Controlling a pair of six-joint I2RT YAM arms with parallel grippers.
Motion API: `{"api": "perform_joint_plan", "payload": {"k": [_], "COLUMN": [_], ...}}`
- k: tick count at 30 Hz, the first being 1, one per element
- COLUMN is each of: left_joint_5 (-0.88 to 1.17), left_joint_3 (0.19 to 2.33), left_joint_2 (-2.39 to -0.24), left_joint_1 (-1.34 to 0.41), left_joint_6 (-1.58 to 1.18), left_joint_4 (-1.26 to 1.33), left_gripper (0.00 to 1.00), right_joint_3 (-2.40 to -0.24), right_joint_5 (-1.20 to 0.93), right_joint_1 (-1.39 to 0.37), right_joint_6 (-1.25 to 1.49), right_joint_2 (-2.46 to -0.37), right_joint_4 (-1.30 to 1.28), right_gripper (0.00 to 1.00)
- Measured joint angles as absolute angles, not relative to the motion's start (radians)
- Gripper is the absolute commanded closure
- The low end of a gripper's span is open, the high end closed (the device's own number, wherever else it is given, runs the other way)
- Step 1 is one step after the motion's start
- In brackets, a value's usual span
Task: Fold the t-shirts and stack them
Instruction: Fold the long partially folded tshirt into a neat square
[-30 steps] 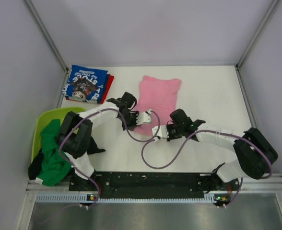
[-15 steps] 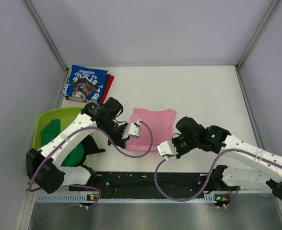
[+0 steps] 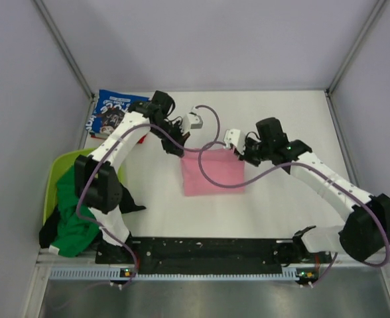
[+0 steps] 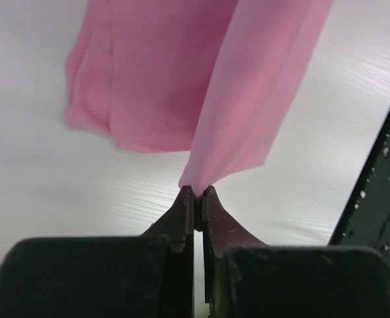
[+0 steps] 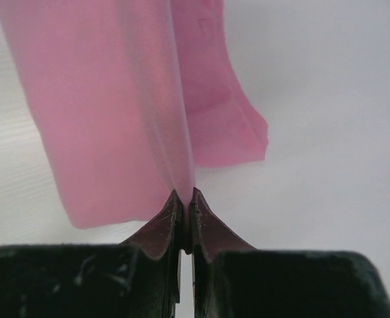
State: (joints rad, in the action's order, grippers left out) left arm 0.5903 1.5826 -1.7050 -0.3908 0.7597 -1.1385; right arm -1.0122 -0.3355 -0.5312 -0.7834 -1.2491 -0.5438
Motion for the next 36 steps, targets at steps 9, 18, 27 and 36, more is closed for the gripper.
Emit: {"api": "perform_joint_plan", "payload": {"k": [9, 18, 27, 36], "left_joint_5": [0.529, 0.496, 0.363, 0.403], "left_joint_3": [1.850, 1.924, 1.990, 1.806], "left_joint_2": [-2.048, -2.175, -2.234, -2.096], "left_joint_1": [-0.319, -0.303, -0.294, -0.302], "left_joint_6": [0.625, 0.567, 0.508, 0.496], "left_joint_4": [-1.091, -1.046, -0.962, -0.858], "left_gripper": [1.00, 0.76, 0.62, 0.67], "right_joint_3": [-1.144, -1.221, -1.271, -1.181], "right_joint_5": [-0.337, -0.339, -0.129, -0.192], "right_joint_1": [-0.438, -0.396, -0.330, -0.312], "right_joint_6": [-0.702, -0.644, -0.400, -0.150], "right_joint_2": [-1.547, -1.752, -1.876, -1.693], "right_joint_4": [-0.398, -0.325, -0.245, -0.144], "right_gripper": [1.00, 0.82, 0.64, 0.76]}}
